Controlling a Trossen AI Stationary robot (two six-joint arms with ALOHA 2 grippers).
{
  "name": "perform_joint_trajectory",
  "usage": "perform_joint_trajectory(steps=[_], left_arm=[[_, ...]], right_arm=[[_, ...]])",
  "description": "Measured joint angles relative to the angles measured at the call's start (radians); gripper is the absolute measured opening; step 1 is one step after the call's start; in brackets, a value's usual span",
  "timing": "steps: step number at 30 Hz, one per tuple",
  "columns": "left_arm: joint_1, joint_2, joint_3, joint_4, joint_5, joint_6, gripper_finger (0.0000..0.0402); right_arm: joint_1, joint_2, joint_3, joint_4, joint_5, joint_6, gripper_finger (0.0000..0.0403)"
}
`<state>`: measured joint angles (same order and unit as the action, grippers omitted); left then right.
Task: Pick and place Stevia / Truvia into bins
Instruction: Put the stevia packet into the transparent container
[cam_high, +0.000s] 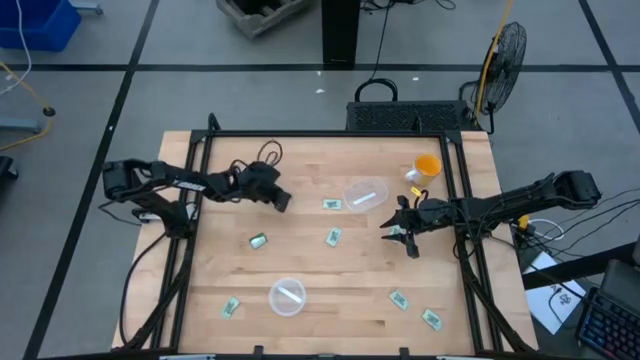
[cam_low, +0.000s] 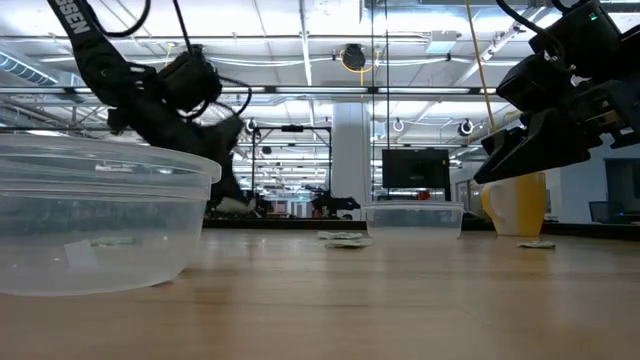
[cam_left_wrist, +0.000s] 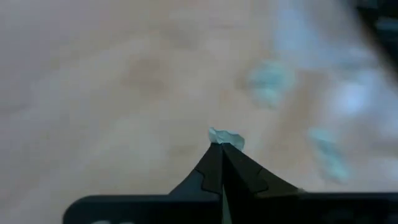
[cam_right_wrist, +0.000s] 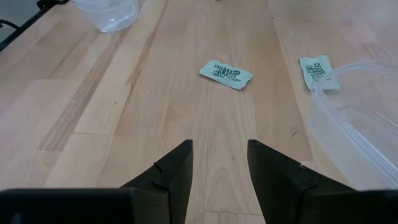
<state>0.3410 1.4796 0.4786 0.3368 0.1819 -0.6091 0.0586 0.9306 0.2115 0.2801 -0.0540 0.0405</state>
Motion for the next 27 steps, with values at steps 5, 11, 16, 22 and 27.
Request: perform_joint_trajectory(steps=[5,11,16,22,27], left_arm=[[-0.142,-0.001,0.001,0.204,0.208,-0.015,0.0015],[-0.396,-0.002,0.002,0.320,0.176,-0.082,0.0009],[-0.609,-0.002,0.007,0.317,0.007,-0.105,0.0017],[-0.821,-0.002,0.110,0.238,-0.247,-0.030,0.0007],[-0.926,0.001,0.303,-0.187,-0.415,-0.107,0.0013]], right_arm=[[0.000,0.000,0.000,0.000,0.000,0.000,0.0144],[0.000,0.000,0.000,-0.001,0.000,0.000,0.0144],[0.000,0.000,0.000,-0.001,0.000,0.000,0.0144],[0.000,0.000,0.000,-0.001,0.000,0.000,0.0144],[0.000,0.000,0.000,-0.001,0.000,-0.003,0.0144]])
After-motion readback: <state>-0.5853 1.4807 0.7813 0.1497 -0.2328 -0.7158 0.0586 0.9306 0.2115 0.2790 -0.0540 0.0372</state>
